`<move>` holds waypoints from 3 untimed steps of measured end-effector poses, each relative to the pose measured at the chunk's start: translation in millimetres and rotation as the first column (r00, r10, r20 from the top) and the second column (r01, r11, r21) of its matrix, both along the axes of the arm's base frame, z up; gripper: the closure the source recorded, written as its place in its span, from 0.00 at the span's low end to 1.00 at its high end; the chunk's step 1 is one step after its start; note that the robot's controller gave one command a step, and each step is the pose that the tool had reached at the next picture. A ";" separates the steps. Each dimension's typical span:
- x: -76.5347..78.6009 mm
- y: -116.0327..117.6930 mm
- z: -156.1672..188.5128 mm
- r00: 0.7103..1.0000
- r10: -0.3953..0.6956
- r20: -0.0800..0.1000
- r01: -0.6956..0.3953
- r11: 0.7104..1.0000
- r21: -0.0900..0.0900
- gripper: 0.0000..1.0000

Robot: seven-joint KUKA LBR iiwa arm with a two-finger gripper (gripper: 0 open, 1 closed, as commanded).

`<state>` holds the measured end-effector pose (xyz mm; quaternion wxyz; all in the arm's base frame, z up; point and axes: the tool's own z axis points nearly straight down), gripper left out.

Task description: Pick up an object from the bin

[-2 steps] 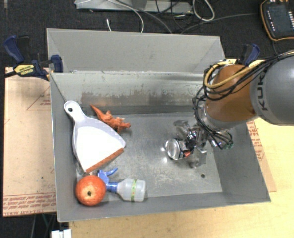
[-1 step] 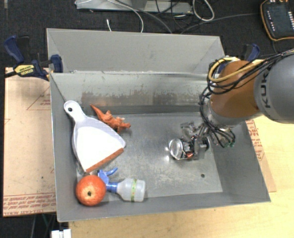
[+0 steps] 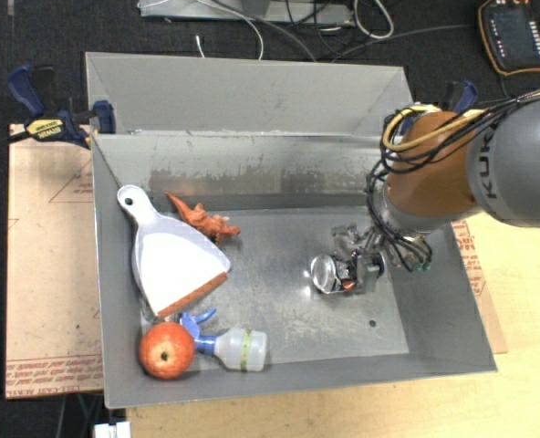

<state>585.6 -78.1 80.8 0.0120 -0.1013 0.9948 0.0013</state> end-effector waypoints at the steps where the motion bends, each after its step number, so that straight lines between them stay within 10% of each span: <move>1: 0.9 0.6 12.5 1.000 0.001 0.003 -0.001 1.000 0.000 1.00; 3: -0.7 0.7 80.8 1.000 -0.001 -0.002 0.001 1.000 0.000 1.00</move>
Offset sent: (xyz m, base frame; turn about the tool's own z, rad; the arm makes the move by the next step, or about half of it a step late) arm 0.0004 0.0005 0.1110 -0.0008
